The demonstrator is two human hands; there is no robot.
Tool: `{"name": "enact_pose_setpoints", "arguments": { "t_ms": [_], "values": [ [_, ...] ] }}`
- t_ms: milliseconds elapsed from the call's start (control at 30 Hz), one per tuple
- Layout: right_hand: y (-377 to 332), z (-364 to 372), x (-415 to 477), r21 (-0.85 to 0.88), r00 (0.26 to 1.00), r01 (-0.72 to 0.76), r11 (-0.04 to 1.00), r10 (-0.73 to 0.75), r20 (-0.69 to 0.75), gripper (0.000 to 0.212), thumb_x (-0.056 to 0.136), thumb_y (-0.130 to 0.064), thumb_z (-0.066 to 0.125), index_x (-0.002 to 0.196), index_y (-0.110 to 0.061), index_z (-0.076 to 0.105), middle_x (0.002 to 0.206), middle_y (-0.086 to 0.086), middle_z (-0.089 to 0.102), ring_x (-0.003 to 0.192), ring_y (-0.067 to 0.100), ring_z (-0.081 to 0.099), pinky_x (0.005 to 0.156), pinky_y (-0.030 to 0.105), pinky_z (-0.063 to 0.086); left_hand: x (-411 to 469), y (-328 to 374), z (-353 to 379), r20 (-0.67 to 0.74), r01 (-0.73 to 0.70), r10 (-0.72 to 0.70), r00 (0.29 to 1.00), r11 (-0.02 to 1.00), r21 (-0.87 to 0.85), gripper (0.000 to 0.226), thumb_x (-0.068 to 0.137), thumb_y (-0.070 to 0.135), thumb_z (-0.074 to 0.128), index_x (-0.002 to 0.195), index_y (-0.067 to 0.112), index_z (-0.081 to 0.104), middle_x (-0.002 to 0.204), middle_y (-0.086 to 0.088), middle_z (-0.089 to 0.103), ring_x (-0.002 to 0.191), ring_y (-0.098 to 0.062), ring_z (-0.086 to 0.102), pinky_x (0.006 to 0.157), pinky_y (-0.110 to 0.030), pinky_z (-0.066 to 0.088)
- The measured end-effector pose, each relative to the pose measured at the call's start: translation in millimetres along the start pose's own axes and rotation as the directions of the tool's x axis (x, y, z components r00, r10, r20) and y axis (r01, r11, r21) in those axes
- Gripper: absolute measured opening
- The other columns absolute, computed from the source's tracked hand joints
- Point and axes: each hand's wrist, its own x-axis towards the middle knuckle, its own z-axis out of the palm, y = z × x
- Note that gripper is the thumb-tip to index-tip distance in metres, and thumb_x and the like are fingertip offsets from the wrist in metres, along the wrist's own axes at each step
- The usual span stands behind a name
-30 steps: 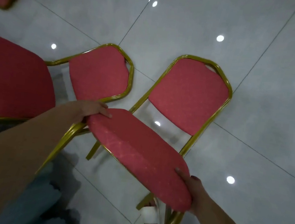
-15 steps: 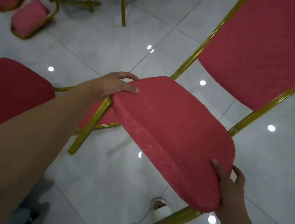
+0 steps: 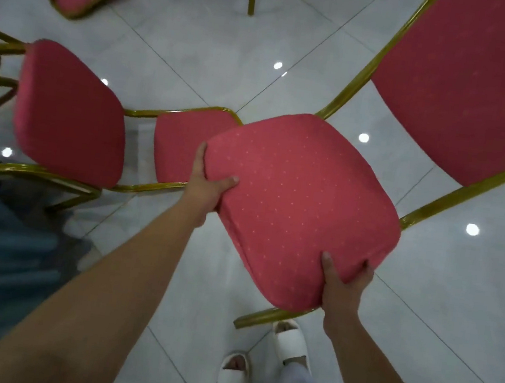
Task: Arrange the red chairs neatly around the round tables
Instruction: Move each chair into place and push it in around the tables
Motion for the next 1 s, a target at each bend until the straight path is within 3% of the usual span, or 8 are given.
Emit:
{"name": "enact_pose_setpoints", "arguments": {
  "t_ms": [133, 233, 400, 533, 633, 767, 867, 1000],
  "values": [
    [20.3, 4.8, -41.5, -0.182, 0.971, -0.114, 0.977, 0.148, 0.187, 0.113, 0.078, -0.036, 0.082, 0.145, -0.062, -0.005, 0.149, -0.003, 0.033, 0.123, 0.032, 0.051, 0.087, 0.065, 0.052, -34.6, -50.4, -48.2, -0.116, 0.020, -0.023, 0.993, 0.999, -0.026, 0.091, 0.087, -0.001, 0.070, 0.146, 0.053, 0.027, 0.146, -0.006, 0.048, 0.122, -0.034, 0.056, 0.091, -0.063, 0.053],
    [39.3, -14.0, -77.2, -0.446, 0.823, -0.229, 0.865, 0.417, 0.387, 0.125, 0.074, -0.035, 0.087, 0.138, -0.072, -0.014, 0.147, -0.010, 0.031, 0.120, 0.027, 0.048, 0.080, 0.056, 0.053, -57.6, -78.2, -90.3, -0.208, 0.110, -0.108, 0.972, 0.994, -0.006, 0.086, 0.088, -0.004, 0.064, 0.146, 0.049, 0.028, 0.139, -0.013, 0.053, 0.114, -0.036, 0.060, 0.087, -0.058, 0.056],
    [35.5, -25.9, -153.5, -0.750, 0.652, -0.140, 0.647, 0.630, 0.422, 0.097, 0.070, -0.053, 0.084, 0.145, -0.059, 0.023, 0.151, -0.015, 0.036, 0.125, 0.018, 0.046, 0.091, 0.046, 0.050, -133.7, -103.5, -155.8, -0.217, 0.274, -0.211, 0.953, 0.905, 0.325, 0.083, 0.090, 0.025, 0.071, 0.156, 0.033, 0.020, 0.139, -0.004, 0.044, 0.123, -0.028, 0.050, 0.101, -0.045, 0.047],
    [3.0, 12.0, -246.4, -0.758, 0.622, 0.058, 0.649, 0.571, 0.536, 0.056, 0.086, -0.043, 0.074, 0.136, -0.042, 0.049, 0.123, -0.013, 0.063, 0.117, 0.016, 0.060, 0.096, 0.047, 0.055, -228.8, -94.8, -192.7, -0.066, 0.342, -0.340, 0.938, 0.881, 0.326, 0.055, 0.091, 0.018, 0.070, 0.142, 0.020, 0.049, 0.134, -0.007, 0.058, 0.099, -0.019, 0.062, 0.085, -0.027, 0.050],
    [-28.4, 39.4, -312.1, -0.691, 0.601, 0.162, 0.705, 0.485, 0.635, 0.051, 0.088, -0.029, 0.075, 0.135, -0.033, 0.054, 0.129, -0.005, 0.063, 0.118, 0.018, 0.060, 0.100, 0.041, 0.052, -305.4, -87.9, -210.7, -0.053, 0.349, -0.349, 0.936, 0.893, 0.285, 0.040, 0.092, 0.020, 0.069, 0.130, 0.020, 0.057, 0.117, -0.011, 0.067, 0.102, -0.027, 0.065, 0.089, -0.040, 0.053],
    [-68.6, 57.0, -369.2, -0.637, 0.627, 0.379, 0.671, 0.320, 0.710, 0.052, 0.091, -0.026, 0.071, 0.139, -0.022, 0.054, 0.132, 0.003, 0.060, 0.115, 0.015, 0.059, 0.092, 0.024, 0.048, -379.5, -70.5, -211.6, -0.099, 0.319, -0.308, 0.946, 0.938, 0.132, 0.019, 0.089, 0.014, 0.068, 0.102, 0.027, 0.065, 0.097, 0.002, 0.069, 0.078, -0.008, 0.063, 0.062, -0.022, 0.051],
    [-112.3, 47.0, -391.1, -0.580, 0.642, 0.423, 0.696, 0.222, 0.734, 0.043, 0.090, -0.031, 0.071, 0.131, -0.024, 0.060, 0.114, -0.008, 0.060, 0.096, 0.005, 0.057, 0.074, 0.019, 0.046, -405.7, -51.9, -192.8, -0.130, 0.285, -0.288, 0.949, 0.958, -0.043, 0.026, 0.092, 0.005, 0.058, 0.108, 0.024, 0.064, 0.091, -0.008, 0.065, 0.078, -0.022, 0.060, 0.070, -0.033, 0.051],
    [-187.0, 13.8, -395.2, -0.443, 0.649, 0.501, 0.743, 0.015, 0.760, 0.025, 0.090, -0.033, 0.071, 0.114, -0.034, 0.066, 0.119, -0.006, 0.063, 0.095, 0.002, 0.065, 0.073, 0.017, 0.052, -418.7, -15.9, -157.7, -0.085, 0.200, -0.212, 0.974, 0.971, -0.128, 0.025, 0.097, 0.011, 0.057, 0.116, 0.025, 0.061, 0.100, -0.010, 0.063, 0.092, -0.026, 0.060, 0.079, -0.037, 0.050]
  ]
}}
